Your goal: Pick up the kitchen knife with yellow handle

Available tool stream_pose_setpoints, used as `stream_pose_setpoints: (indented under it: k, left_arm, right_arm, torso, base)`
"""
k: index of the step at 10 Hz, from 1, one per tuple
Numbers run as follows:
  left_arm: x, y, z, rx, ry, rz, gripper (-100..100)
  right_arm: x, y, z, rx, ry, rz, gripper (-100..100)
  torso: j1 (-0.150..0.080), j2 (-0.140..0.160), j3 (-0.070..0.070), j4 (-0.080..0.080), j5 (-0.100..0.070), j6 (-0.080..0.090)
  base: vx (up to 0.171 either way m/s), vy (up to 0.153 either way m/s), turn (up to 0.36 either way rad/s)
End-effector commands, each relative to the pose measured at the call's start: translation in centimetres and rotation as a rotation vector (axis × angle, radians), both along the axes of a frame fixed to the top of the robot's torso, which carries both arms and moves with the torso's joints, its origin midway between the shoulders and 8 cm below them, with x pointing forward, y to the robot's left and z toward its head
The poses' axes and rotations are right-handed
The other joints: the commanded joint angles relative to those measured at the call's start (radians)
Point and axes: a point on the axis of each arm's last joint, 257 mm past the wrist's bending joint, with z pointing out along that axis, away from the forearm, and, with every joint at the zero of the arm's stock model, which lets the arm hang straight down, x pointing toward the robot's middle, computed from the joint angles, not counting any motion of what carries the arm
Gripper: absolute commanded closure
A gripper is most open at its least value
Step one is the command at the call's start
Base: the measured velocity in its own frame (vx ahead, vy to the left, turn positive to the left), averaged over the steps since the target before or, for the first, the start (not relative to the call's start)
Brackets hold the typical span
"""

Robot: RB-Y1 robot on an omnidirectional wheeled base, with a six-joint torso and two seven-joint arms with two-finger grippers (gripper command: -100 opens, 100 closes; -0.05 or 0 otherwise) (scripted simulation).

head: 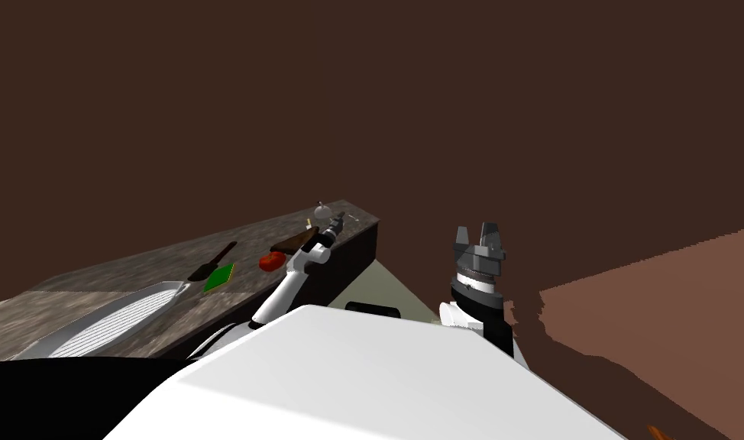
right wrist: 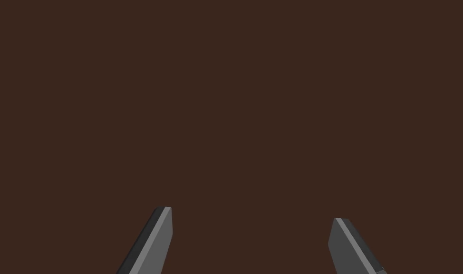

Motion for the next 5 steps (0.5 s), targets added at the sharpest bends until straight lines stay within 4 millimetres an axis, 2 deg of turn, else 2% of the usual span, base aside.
stream_pose_setpoints:
  k: [1, 2, 3, 4, 5]
  left_arm:
    - [0.7, 0.2, -1.0, 0.019, 0.046, -0.001, -100]
    - [0.7, 0.2, -1.2, 0.02, 0.055, -0.001, -100]
    - [1.8, 0.8, -2.0, 0.047, 0.093, 0.0, -100]
    - [1.8, 0.8, -2.7, 0.051, 0.12, -0.001, -100]
    - [2.9, 1.4, -3.1, 0.078, 0.151, 0.001, -100]
  right_arm:
    - [0.0, 0.0, 0.0, 0.0, 0.0, 0.0, 0]
    - [0.0, 0.0, 0.0, 0.0, 0.0, 0.0, 0]
    - [0.0, 0.0, 0.0, 0.0, 0.0, 0.0, 0]
    - [0.0, 0.0, 0.0, 0.0, 0.0, 0.0, 0]
    - [0.0, 0.0, 0.0, 0.0, 0.0, 0.0, 0]
  torso:
    - [0.0, 0.0, 0.0, 0.0, 0.0, 0.0]
    - [0.0, 0.0, 0.0, 0.0, 0.0, -0.001]
    - [-0.001, -0.001, -0.001, 0.0, 0.0, -0.001]
    - [0.0, -0.001, -0.001, 0.0, 0.0, 0.0]
    - [0.0, -0.001, -0.001, 0.0, 0.0, -0.001]
  base:
    - [-0.043, 0.033, -0.076]
    - [-0.019, 0.014, 0.012]
    - [-0.029, 0.028, -0.137]
    - [-0.03, 0.032, -0.084]
    - [-0.029, 0.031, -0.16]
